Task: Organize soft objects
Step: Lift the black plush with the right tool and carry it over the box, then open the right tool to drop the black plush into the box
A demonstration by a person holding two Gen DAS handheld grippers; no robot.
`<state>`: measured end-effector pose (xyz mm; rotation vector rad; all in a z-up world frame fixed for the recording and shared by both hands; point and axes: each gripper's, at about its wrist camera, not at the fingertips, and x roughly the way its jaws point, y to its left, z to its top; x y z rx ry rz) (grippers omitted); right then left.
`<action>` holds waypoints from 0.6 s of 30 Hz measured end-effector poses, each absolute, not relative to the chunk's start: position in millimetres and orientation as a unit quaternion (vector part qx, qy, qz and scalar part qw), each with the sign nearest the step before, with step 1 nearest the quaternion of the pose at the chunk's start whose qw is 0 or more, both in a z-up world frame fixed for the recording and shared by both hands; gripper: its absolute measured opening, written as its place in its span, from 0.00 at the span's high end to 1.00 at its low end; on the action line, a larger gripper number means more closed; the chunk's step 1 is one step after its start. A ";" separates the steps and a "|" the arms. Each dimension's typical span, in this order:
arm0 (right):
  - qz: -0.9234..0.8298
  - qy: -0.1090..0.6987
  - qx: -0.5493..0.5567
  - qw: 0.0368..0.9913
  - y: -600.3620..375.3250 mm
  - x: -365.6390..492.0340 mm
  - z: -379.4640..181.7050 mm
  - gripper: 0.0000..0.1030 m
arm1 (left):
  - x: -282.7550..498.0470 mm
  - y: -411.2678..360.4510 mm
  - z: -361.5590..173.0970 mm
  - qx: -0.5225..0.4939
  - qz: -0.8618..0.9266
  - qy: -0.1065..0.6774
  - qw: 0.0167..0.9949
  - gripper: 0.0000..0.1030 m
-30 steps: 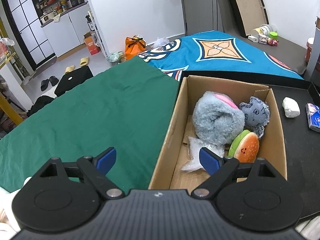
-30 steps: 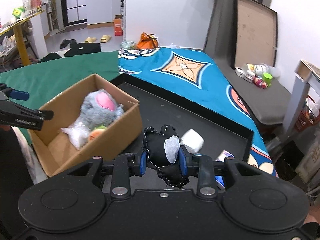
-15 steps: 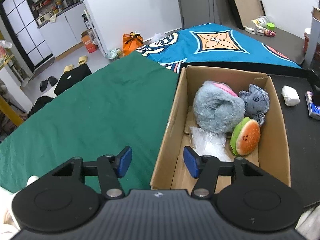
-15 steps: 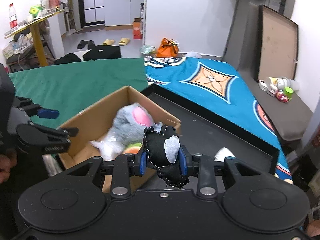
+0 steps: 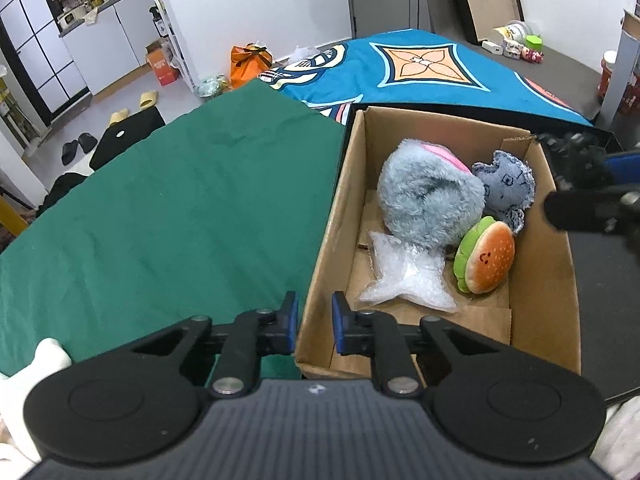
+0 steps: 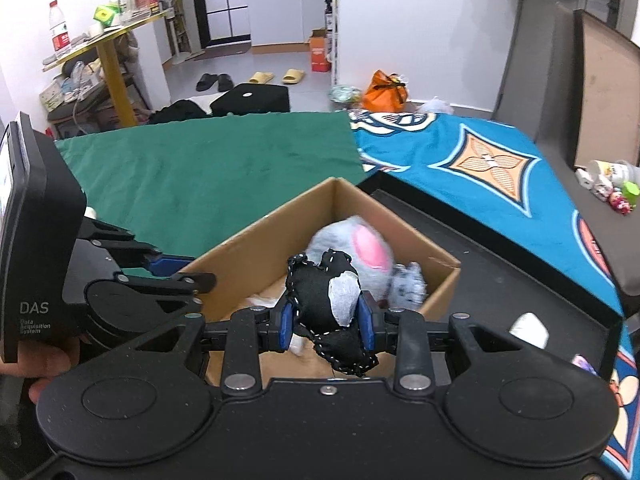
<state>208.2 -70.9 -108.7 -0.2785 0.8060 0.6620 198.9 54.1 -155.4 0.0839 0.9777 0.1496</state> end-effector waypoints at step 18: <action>0.341 0.408 -0.120 0.839 -36.3 212.1 -117.1 0.67 | 197.6 64.4 -156.0 0.010 0.051 0.464 0.884 0.86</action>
